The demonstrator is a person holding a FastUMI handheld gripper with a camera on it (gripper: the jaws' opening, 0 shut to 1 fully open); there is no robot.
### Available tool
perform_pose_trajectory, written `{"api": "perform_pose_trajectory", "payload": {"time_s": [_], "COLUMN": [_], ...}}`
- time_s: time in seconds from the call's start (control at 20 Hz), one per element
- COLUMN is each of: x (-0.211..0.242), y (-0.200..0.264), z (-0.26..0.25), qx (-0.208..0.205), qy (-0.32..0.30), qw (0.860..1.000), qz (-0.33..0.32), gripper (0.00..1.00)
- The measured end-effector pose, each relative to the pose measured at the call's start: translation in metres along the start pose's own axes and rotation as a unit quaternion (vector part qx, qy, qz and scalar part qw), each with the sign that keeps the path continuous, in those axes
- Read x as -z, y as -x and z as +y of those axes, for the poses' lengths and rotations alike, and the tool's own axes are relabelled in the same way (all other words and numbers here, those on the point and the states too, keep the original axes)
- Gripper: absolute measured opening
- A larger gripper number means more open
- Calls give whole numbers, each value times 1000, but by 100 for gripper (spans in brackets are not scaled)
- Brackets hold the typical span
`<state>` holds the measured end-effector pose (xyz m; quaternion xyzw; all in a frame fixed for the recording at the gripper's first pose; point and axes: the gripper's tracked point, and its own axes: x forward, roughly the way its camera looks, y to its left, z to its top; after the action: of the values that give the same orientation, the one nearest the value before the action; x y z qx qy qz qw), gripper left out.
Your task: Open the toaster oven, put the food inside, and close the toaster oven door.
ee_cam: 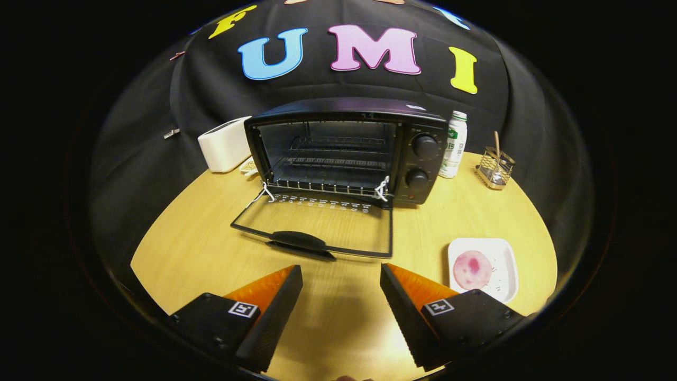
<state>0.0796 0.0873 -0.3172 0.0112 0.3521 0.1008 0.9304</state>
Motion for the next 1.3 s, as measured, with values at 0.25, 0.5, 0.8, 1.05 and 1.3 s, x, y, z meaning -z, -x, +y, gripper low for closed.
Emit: {"api": "perform_pose_trajectory", "payload": {"time_s": [0.25,0.5,0.8,1.05,1.3], "x": [-13,-20,4,48,75], "y": [25,31,28,9,-11], "z": [-75,-162,-254,-293,-291], "qx": [23,56,73,62,37], "qy": [21,-1,-34,-52,-59], "qw": [999,998,991,980,969], "qz": [10,40,110,183,239], "gripper": [98,98,98,98,98]}}
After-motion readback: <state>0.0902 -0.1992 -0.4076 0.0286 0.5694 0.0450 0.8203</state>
